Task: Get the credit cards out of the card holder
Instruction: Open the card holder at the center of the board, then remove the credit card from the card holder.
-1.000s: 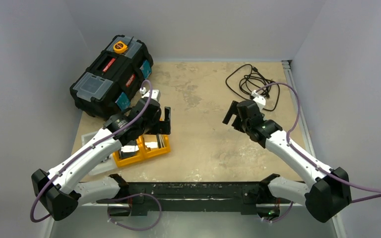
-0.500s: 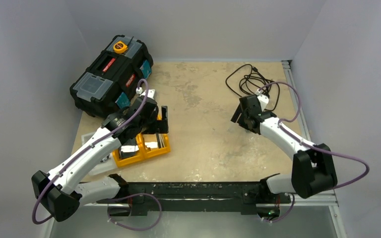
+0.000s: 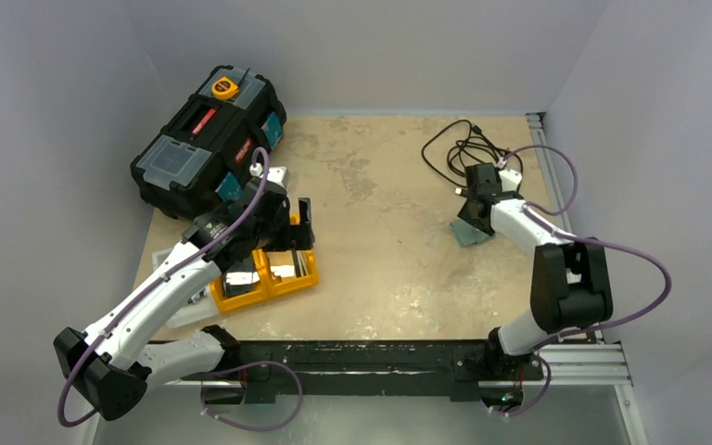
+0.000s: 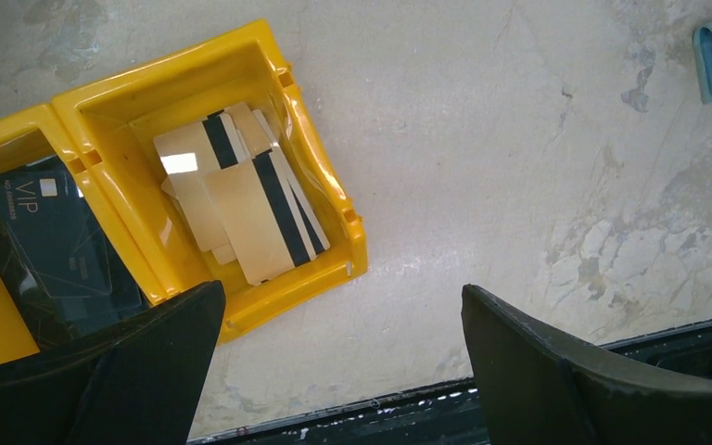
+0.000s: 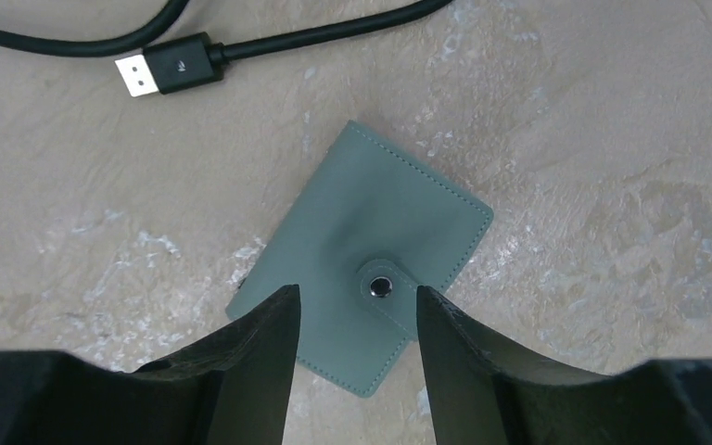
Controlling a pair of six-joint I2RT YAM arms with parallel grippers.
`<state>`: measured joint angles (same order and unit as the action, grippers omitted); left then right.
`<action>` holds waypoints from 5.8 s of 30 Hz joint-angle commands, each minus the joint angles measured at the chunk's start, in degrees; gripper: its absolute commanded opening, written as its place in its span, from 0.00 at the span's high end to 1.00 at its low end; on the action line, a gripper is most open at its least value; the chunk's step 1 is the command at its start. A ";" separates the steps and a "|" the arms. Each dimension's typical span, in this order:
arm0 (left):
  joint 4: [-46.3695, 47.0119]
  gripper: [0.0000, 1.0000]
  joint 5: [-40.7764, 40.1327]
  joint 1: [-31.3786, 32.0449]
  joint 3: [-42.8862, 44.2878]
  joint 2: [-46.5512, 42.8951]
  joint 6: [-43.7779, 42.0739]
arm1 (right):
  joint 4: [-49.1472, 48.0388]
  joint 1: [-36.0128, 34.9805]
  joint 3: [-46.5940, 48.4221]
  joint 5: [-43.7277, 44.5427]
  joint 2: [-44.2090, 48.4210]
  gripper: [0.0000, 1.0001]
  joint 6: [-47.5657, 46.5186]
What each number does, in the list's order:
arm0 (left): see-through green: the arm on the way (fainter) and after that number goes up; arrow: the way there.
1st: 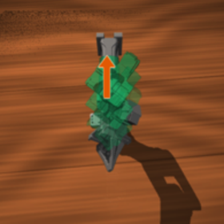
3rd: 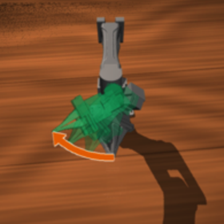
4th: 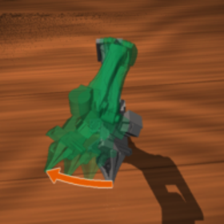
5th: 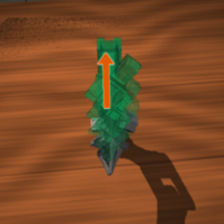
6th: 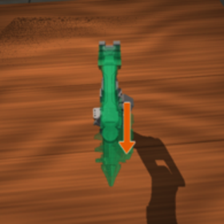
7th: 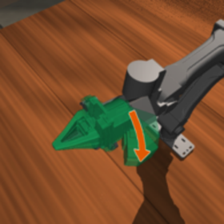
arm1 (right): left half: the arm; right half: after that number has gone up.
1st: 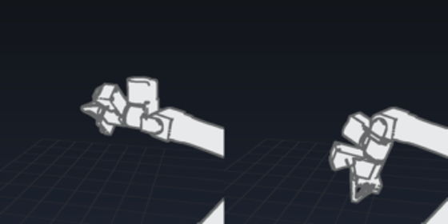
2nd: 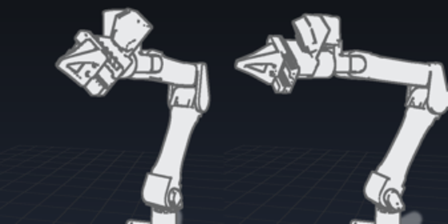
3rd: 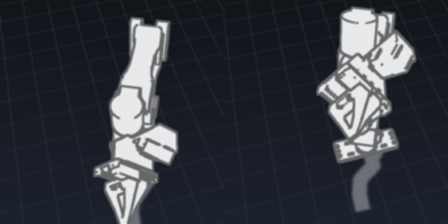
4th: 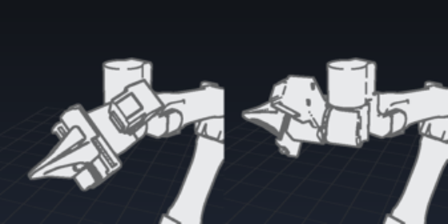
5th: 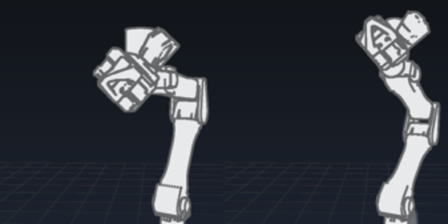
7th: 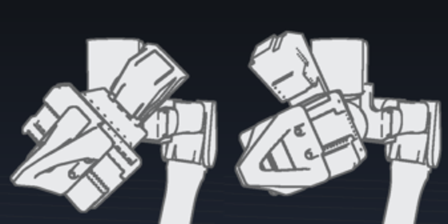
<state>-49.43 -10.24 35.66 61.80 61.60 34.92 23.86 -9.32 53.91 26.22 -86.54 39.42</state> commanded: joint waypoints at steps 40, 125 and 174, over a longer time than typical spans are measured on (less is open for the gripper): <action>8.11 0.05 12.73 -0.27 -5.94 5.24 4.71 | -10.82 -29.71 -8.56 -19.10 10.78 1.00 -3.55; 30.75 0.63 28.97 10.03 7.20 41.64 15.11 | -3.85 -20.78 -10.92 -9.43 -3.26 1.00 1.54; 27.29 0.44 30.64 13.30 10.26 45.52 17.74 | 3.55 -30.14 -9.84 -10.29 24.89 0.50 4.06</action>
<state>-25.69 17.69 48.82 69.93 104.84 50.43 27.44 -39.68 46.13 13.74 -65.43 42.09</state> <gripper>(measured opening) 0.531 0.535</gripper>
